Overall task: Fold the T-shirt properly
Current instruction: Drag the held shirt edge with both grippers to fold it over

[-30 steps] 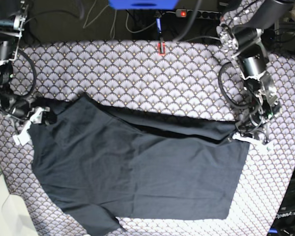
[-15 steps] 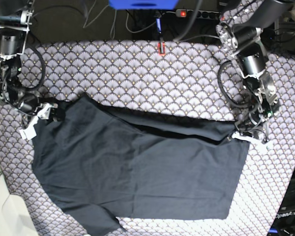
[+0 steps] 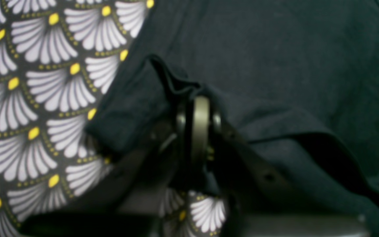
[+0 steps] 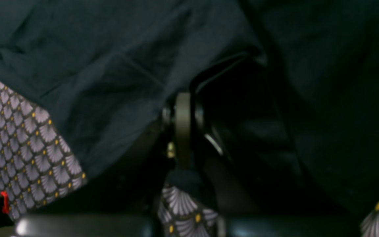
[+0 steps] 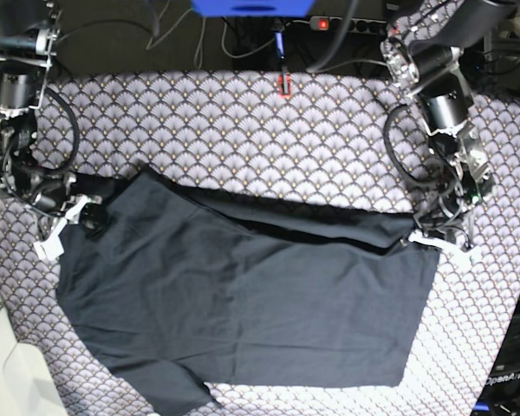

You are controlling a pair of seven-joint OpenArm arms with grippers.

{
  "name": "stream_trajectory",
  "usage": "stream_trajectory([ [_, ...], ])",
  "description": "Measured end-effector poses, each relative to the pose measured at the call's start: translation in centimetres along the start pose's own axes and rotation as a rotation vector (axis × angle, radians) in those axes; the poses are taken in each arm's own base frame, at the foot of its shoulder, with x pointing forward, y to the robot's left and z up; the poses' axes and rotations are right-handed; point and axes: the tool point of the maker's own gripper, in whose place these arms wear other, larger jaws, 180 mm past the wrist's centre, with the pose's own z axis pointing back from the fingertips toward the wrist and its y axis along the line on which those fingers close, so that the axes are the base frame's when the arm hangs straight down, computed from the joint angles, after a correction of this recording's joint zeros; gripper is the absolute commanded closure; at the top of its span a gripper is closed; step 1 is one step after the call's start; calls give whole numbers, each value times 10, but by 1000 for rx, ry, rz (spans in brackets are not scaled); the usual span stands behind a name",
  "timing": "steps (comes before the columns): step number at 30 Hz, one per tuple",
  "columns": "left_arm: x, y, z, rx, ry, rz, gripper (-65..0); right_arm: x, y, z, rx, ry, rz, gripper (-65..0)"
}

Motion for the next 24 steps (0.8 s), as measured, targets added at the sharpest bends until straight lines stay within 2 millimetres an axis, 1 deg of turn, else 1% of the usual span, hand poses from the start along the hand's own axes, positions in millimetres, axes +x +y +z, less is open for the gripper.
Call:
stream_trajectory([
  [3,-2,1,1,1,1,2,0,-1,4,-3,10,-1,-6,0],
  [6,-1,2,2,2,-1,-1,0,-1,3,-3,8,-3,-6,0],
  [8,0,1,4,4,1,-11,0,5,3,-2,6,-7,1,0],
  [12,0,0,9,11,16,-31,0,30,-1,3,-2,-49,25,0],
  [14,3,2,11,22,10,-35,0,35,-4,6,-10,-57,33,0],
  [17,4,2,11,23,12,-40,0,37,-4,6,-14,-42,45,0],
  [18,4,2,11,23,12,-39,0,42,-4,7,-15,-49,50,0],
  [20,4,1,11,22,10,-40,0,58,-5,10,-19,-76,65,0],
  [22,10,0,11,22,2,-42,0,72,-4,12,-18,-102,77,0],
  [24,21,-5,10,14,-16,-43,0,79,-2,13,-14,-119,80,0],
])
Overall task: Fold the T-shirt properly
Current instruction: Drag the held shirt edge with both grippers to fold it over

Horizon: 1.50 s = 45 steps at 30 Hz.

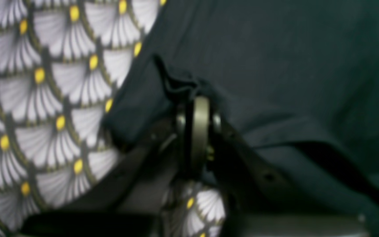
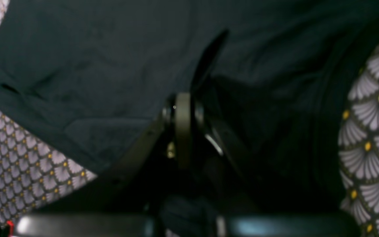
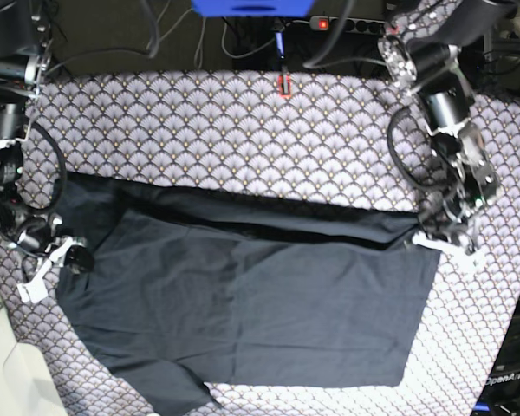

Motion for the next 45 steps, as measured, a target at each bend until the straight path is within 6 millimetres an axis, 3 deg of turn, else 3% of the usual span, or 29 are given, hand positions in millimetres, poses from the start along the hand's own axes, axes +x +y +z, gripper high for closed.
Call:
stream_trajectory([
  [3,16,-6,0,-11,-37,2,0,4,1,-1,-1,8,7,0],
  [7,14,-5,0,-7,-30,2,0,25,13,-9,27,-23,42,0],
  [12,18,-7,-1,-10,-37,0,0,33,33,-24,64,-9,75,0],
  [15,22,-8,-1,-12,-45,1,0,50,39,-26,71,-31,94,0],
  [18,21,-8,-1,-13,-43,1,0,65,36,-28,63,-56,67,0],
  [22,33,-13,-1,-18,-64,3,0,64,19,-40,39,-31,-12,0],
  [26,40,-17,-1,-28,-77,7,0,74,21,-49,44,-33,-6,0],
  [34,60,-19,1,-30,-108,0,0,85,23,-49,47,-49,8,0],
  [45,76,-21,4,-41,-143,28,0,92,8,-38,14,-81,14,0],
])
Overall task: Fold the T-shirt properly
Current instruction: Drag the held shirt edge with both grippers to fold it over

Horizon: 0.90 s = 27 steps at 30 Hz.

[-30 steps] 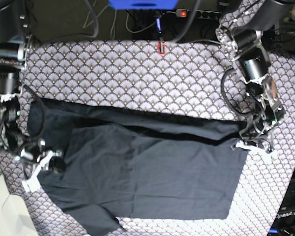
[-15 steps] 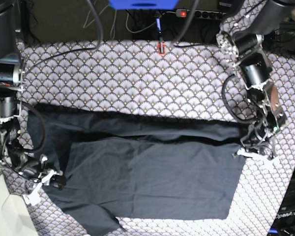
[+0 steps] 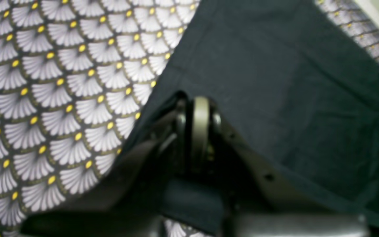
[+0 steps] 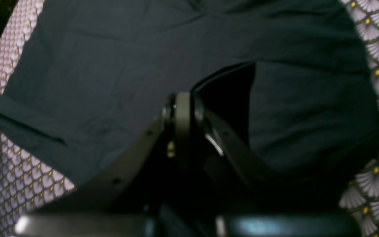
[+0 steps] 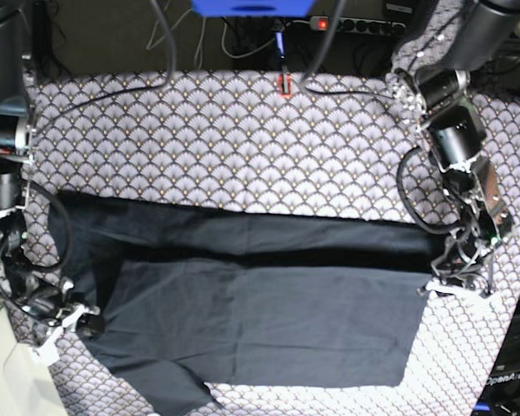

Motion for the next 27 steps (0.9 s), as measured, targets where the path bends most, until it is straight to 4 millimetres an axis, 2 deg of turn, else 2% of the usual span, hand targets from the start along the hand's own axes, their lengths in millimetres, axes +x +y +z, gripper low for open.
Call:
stream_trajectory([
  [3,-5,8,1,20,11,16,0,-1,-2,1,-4,2,0,0],
  [12,-5,6,0,16,12,10,0,-3,-1,0,-2,2,-3,0],
  [16,-7,7,0,17,14,10,0,-14,-3,0,-5,14,-15,0],
  [17,-7,7,0,17,15,9,-17,-18,-4,0,-6,22,-18,0],
  [19,-8,7,0,16,23,9,-101,-24,-6,0,-9,33,-33,-9],
  [22,-8,7,1,17,20,9,-222,-27,-21,1,-20,-7,-159,-91],
  [25,-12,11,4,25,14,5,-239,-34,-41,10,-49,-61,-293,-169],
  [27,-13,15,9,36,7,-7,-239,-32,-50,17,-57,-105,-351,-194],
])
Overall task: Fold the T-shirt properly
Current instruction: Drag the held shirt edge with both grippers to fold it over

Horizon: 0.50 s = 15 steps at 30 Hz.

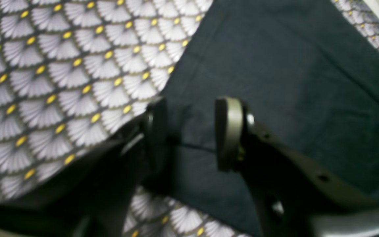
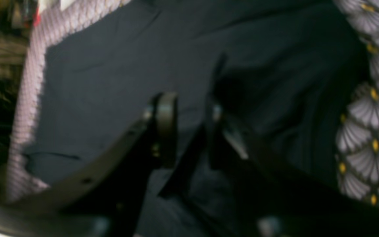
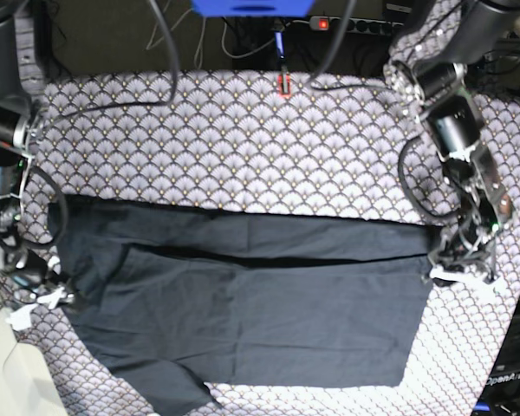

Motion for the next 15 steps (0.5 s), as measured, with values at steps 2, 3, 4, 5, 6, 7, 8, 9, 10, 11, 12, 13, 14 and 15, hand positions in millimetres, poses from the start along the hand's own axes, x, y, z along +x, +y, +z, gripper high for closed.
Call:
stream_trajectory([
  [2,0,2,2,6,-4,-6,-239,2,-3,3,-1,-11,-17,-204],
  [3,1,2,3,7,-4,-9,-239,1,-2,3,0,-2,-17,-205],
  [4,2,1,4,4,-1,-11,-240,-4,0,1,3,17,-17,-206],
  [5,6,-1,6,1,-14,-16,-242,-9,1,0,7,40,-17,-206],
  [6,10,-2,9,0,-23,-25,-242,-18,3,-3,9,78,-8,-206],
  [7,11,0,13,1,-26,-32,-242,-27,5,-5,10,115,2,-206],
  [8,10,4,16,9,-26,-40,-243,-36,4,-4,7,150,10,-206],
  [9,5,9,20,19,-15,-48,-250,-43,0,-2,-4,174,22,-206],
  [10,-2,15,23,34,-5,-55,-269,-50,-5,1,-16,191,30,-206],
  [11,-10,21,27,47,12,-64,-297,-57,-12,5,-33,216,39,-206],
  [12,-18,25,31,49,28,-69,-334,-66,-19,9,-53,252,52,-206],
  [13,-24,24,36,29,31,-76,-368,-74,-25,13,-66,281,63,-206],
  [14,-25,21,40,-5,20,-81,-397,-78,-29,16,-79,305,77,-206],
  [15,-24,15,45,-41,6,-89,-412,-80,-32,19,-87,317,85,-206],
])
